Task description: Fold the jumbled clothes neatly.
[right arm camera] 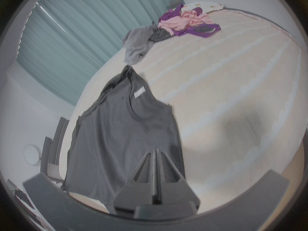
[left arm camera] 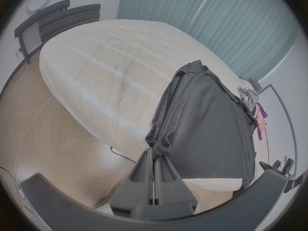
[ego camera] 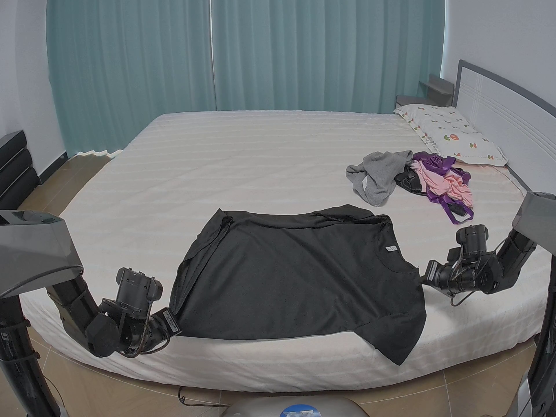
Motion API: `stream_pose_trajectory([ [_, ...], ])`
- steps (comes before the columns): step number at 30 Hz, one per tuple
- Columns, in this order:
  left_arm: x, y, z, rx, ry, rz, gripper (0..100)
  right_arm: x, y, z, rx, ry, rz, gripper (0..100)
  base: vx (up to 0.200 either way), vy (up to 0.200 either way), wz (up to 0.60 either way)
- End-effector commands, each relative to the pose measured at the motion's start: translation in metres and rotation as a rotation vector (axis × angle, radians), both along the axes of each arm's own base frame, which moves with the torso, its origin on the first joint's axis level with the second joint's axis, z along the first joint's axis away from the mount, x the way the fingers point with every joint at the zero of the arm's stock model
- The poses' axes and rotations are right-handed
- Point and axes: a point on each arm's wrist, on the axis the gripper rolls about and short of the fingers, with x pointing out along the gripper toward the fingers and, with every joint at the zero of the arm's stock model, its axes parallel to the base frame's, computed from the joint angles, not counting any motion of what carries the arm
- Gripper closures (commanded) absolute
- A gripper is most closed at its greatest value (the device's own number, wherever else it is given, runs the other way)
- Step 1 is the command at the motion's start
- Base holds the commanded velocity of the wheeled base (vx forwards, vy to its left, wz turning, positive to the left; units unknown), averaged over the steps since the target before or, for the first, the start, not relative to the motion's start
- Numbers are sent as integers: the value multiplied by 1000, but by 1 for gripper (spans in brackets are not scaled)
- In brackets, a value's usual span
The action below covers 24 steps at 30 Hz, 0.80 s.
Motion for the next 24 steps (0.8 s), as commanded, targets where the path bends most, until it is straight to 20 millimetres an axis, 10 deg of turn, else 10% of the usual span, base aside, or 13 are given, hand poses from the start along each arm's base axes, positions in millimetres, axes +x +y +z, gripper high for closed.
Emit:
stream_pose_trajectory([
  [1,0,0,0,-1,-3,0,100,21,-2,5,8,-52,-32,100,0,0,0],
  [6,0,0,0,-1,-3,0,100,21,-1,2,4,-22,-25,100,0,0,0],
  [7,0,0,0,-1,-3,0,100,19,-1,0,2,-11,-21,0,0,0,0],
  [24,1,0,1,-4,-10,2,100,4,-3,-19,66,75,20,0,0,0,0],
])
